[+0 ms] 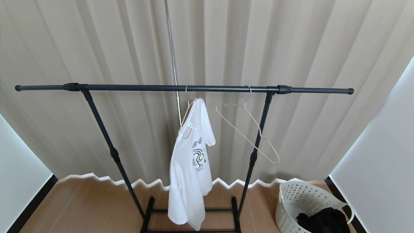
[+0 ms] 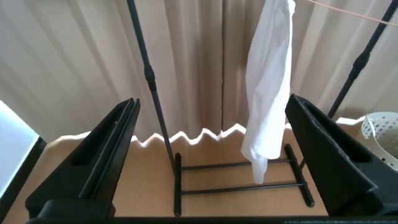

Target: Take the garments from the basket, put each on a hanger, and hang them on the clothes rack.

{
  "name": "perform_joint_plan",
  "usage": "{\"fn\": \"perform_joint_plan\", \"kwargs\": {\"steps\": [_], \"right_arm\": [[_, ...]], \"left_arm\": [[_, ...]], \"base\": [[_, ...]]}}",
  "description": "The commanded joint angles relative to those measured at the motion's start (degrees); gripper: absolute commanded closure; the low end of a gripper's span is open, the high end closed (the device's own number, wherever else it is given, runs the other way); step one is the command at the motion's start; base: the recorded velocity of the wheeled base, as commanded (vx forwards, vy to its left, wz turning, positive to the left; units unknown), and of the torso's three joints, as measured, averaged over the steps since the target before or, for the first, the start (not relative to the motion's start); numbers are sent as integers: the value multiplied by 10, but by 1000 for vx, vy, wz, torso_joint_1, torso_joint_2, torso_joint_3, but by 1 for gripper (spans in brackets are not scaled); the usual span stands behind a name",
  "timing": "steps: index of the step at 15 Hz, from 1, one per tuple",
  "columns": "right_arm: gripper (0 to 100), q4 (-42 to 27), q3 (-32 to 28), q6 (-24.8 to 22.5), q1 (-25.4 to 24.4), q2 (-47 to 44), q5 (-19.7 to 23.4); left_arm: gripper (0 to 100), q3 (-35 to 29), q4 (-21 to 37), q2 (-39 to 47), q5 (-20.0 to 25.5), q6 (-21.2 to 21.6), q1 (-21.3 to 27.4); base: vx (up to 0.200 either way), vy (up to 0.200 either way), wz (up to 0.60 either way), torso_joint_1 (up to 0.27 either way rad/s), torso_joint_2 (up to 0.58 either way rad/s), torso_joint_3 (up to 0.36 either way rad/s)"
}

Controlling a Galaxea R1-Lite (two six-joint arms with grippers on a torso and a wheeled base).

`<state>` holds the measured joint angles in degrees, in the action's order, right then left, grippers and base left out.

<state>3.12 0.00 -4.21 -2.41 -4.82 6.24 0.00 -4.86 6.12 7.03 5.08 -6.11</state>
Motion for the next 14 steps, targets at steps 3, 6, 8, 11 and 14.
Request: {"fn": "perform_joint_plan", "kwargs": {"steps": [3, 6, 8, 11, 14], "right_arm": [[0, 1, 0, 11, 24, 46, -4], [0, 2, 0, 23, 24, 47, 0], [0, 2, 0, 28, 24, 47, 4], [0, 2, 0, 28, 24, 47, 4], [0, 2, 0, 28, 23, 47, 9]], "left_arm": [[0, 0, -1, -15, -3, -8, 22], [0, 0, 0, -50, -1, -7, 68], [0, 0, -1, -61, -11, -16, 65], [0, 0, -2, -61, -33, -35, 65], [0, 0, -2, -61, -33, -35, 64]], "base": [[0, 0, 0, 0, 0, 0], [0, 0, 0, 0, 0, 0], [0, 0, 0, 0, 0, 0], [0, 0, 0, 0, 0, 0], [0, 0, 0, -27, 61, 37]]}}
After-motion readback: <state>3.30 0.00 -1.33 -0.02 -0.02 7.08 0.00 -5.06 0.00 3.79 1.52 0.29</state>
